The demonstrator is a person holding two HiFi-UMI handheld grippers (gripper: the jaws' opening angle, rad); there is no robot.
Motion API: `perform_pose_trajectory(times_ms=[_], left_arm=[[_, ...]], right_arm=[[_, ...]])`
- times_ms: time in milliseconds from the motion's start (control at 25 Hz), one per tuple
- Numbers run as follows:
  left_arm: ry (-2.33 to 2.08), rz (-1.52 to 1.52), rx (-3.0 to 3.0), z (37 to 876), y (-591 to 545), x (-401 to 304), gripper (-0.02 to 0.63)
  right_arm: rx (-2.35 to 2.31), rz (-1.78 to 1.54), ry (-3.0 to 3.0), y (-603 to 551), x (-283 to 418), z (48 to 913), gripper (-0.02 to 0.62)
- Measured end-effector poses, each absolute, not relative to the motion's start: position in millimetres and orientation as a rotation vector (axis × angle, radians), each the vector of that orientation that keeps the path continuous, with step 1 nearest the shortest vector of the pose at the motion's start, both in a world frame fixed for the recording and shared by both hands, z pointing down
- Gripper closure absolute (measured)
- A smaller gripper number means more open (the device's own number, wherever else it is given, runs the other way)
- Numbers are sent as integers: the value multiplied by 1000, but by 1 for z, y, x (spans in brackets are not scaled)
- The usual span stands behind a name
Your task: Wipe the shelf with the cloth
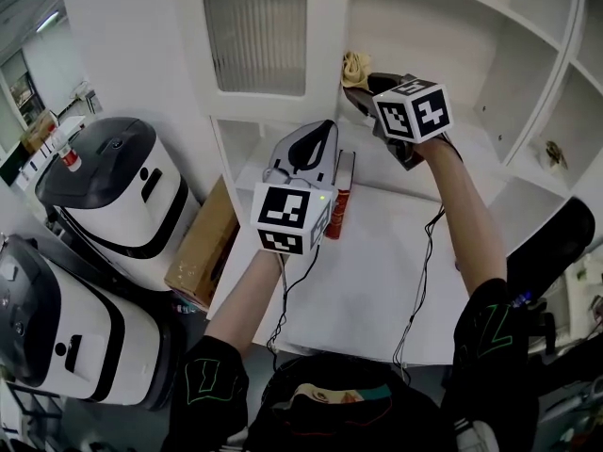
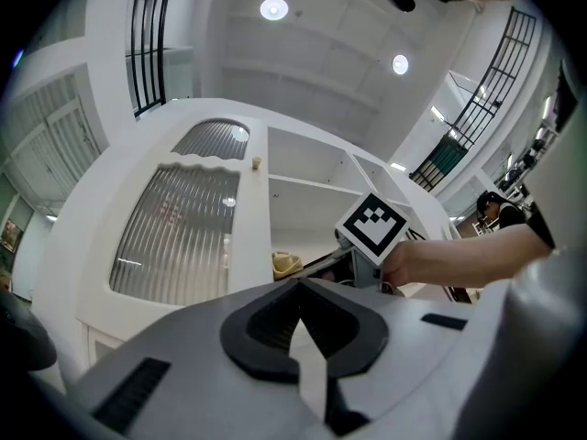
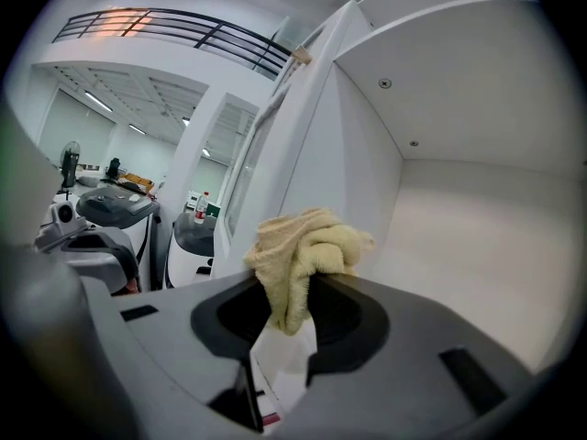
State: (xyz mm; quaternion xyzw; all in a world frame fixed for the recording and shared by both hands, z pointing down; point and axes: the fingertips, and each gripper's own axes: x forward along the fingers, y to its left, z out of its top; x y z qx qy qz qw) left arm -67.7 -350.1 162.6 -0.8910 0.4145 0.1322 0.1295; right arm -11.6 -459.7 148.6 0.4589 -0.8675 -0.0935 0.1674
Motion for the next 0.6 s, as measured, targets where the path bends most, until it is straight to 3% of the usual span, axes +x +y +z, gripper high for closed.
perform_pose_trajectory(times_ms=[600], left_arm=[[1159, 362, -2644, 173, -344, -55, 606]], right_arm=[[1215, -285, -2582, -422, -23, 153, 479]])
